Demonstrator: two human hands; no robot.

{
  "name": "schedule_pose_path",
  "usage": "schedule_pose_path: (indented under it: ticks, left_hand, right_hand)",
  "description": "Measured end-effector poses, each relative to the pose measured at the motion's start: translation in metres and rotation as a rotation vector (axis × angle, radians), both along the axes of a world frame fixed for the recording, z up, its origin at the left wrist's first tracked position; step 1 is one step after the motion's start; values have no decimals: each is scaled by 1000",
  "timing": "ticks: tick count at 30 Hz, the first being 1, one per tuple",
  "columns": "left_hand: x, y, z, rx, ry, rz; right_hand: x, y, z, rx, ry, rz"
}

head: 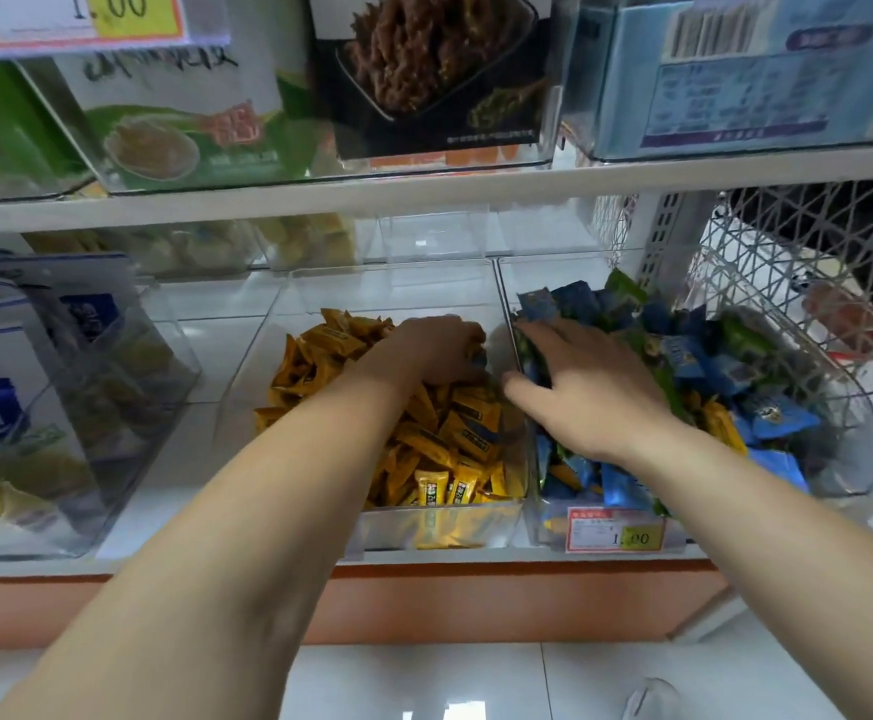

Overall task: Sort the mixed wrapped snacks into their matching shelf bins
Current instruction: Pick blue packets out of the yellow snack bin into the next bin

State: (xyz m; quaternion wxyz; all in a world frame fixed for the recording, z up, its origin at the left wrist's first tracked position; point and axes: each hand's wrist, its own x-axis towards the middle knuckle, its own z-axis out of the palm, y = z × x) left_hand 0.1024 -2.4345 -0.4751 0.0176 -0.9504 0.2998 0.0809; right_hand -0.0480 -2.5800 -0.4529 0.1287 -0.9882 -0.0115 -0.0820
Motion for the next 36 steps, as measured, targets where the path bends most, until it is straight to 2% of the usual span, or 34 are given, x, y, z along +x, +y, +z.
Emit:
schedule_pose_path:
  ticks: [5,9,13,15,17,22,32,36]
  left_hand:
    - [16,29,7,40,-179,19]
    - [17,45,15,81,-251,109]
    - [12,36,15,68,-328,-83]
    - [10,30,11,17,-234,-155]
    - [10,25,9,3,-114,-143]
    - [18,19,8,55,29,-90]
    - [32,6,-11,-72,212,4]
    - [34,6,-15,-87,209,18]
  right_hand:
    - [3,-2,0,-3,39,1]
    - [2,-1,0,-1,34,-1]
    - [3,-1,0,0,39,-7]
    - [2,-1,-1,11,46,-12]
    - [2,-1,-1,20,55,-11]
    - [3,-1,-1,32,53,-12]
    - [3,-2,-2,43,37,-8]
    - [3,-2,-2,45,40,-5]
